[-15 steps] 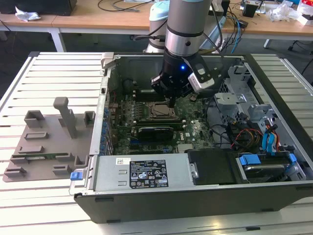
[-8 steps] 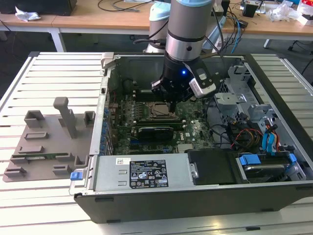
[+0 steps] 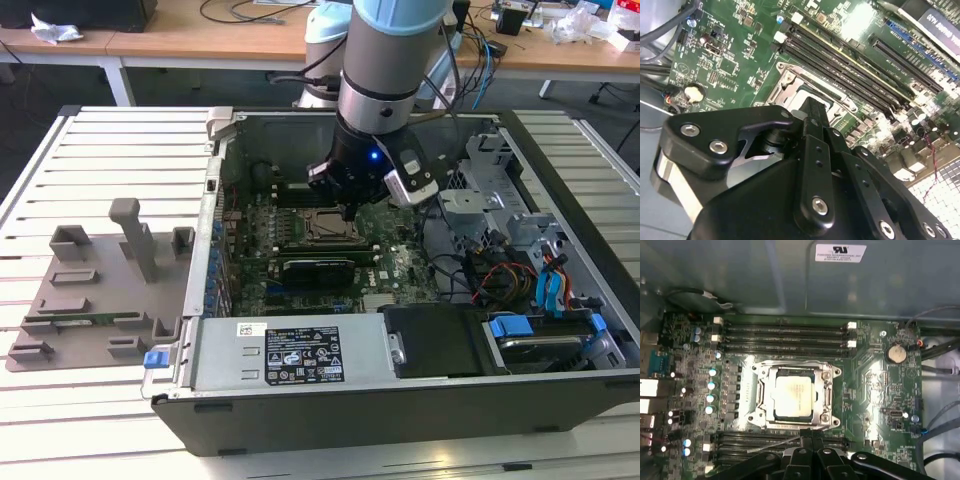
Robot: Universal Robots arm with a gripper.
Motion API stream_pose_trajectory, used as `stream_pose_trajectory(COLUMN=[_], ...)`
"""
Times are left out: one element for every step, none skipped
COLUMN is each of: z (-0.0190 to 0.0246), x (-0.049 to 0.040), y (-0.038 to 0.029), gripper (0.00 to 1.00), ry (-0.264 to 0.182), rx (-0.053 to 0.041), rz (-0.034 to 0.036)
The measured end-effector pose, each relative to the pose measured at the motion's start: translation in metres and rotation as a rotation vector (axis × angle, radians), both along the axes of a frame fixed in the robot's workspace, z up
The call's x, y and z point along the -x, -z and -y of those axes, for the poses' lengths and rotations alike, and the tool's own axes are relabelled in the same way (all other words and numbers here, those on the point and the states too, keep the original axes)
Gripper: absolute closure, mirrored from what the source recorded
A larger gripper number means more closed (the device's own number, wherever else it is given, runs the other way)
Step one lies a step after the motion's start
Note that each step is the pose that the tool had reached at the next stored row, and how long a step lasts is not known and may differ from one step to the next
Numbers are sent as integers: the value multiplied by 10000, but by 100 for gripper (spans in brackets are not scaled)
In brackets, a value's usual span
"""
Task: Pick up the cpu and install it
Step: 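Install the second cpu locking lever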
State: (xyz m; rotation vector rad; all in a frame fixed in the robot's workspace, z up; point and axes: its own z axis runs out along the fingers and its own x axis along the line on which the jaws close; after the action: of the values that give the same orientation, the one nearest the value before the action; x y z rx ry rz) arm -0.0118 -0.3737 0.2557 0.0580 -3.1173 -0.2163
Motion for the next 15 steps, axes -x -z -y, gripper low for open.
stream_pose_trajectory(z=[14, 20, 27, 42, 54, 60, 65, 67, 71, 74, 79, 85, 88, 89, 90], x=[0, 1, 0, 2, 4, 6, 7, 7, 8, 8, 9, 10, 10, 11, 11], y=[1, 1, 3, 5, 10, 14, 21, 25, 32, 38, 50, 65, 77, 83, 104], gripper=[89, 89, 89, 89, 89, 89, 89, 89, 89, 89, 89, 89, 89, 89, 89], ry=[0, 1, -1, -1, 1, 1, 0, 0, 0, 0, -1, 0, 0, 0, -1], rx=[-4, -1, -1, -1, -1, 0, -3, -3, 0, 1, 0, 0, -2, -1, -1], rz=[0, -1, 0, -1, 0, 0, 0, 0, -1, -1, -1, -1, 0, 0, 0])
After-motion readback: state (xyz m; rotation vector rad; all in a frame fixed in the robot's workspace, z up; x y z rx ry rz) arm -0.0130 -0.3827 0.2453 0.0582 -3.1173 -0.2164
